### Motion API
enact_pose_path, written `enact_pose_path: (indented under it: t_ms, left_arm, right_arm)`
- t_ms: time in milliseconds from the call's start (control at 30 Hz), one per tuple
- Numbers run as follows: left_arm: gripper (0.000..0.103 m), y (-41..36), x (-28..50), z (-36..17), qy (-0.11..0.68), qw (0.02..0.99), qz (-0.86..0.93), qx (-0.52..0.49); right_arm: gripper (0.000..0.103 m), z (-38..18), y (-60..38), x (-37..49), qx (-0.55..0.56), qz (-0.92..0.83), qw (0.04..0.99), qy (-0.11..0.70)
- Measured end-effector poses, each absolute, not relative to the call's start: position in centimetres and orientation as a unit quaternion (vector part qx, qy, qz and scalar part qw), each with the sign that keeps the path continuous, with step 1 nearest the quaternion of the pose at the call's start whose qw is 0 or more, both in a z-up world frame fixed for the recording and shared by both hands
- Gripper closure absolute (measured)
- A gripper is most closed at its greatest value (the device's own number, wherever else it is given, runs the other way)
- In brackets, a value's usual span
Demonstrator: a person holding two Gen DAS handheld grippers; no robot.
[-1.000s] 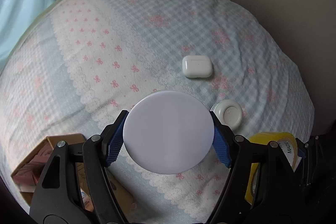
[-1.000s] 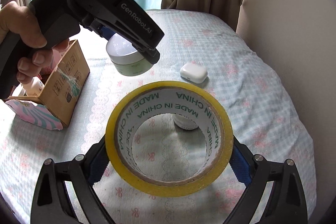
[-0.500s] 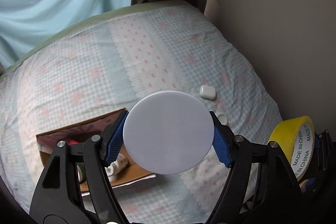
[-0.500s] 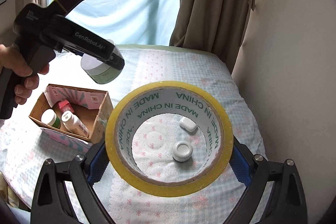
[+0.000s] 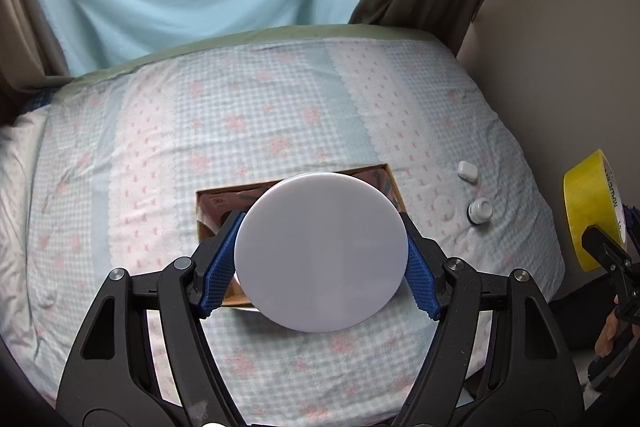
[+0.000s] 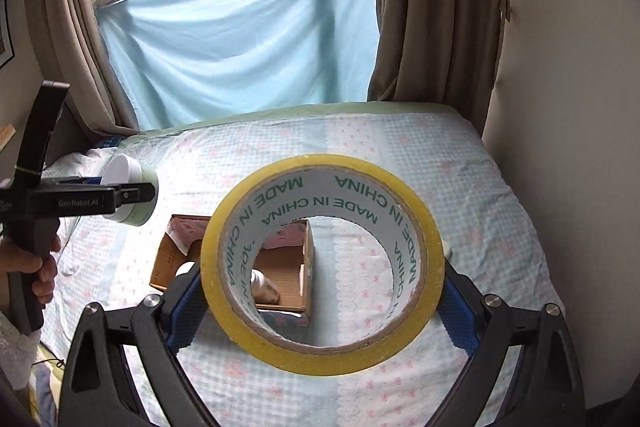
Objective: Organize rigid objects
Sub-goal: 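Carry the green-banded jar and yellow tape over the box with both tools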
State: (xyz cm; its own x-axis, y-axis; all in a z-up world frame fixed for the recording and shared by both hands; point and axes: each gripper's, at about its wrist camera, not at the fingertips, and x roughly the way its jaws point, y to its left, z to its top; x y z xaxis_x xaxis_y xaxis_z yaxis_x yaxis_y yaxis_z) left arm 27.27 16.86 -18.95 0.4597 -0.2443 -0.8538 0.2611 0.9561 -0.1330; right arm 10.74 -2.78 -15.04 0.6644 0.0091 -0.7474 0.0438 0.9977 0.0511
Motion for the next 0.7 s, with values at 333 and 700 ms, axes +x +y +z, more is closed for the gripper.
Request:
enact_pose_path:
  t_ms: [333, 700]
  left_arm:
    - [0.033, 22.5, 27.7, -23.4, 0.526, 0.843, -0.11, -0.006]
    - [0.033, 22.3, 30.0, -31.2, 0.584, 0.807, -0.082, -0.021]
  right_arm:
    - [0.007, -19.2, 1.7, 16.7, 0.11, 0.022, 0.863, 0.493]
    - [0.007, -27.0, 3.0, 25.9, 0.164, 0.05, 0.785, 0.595]
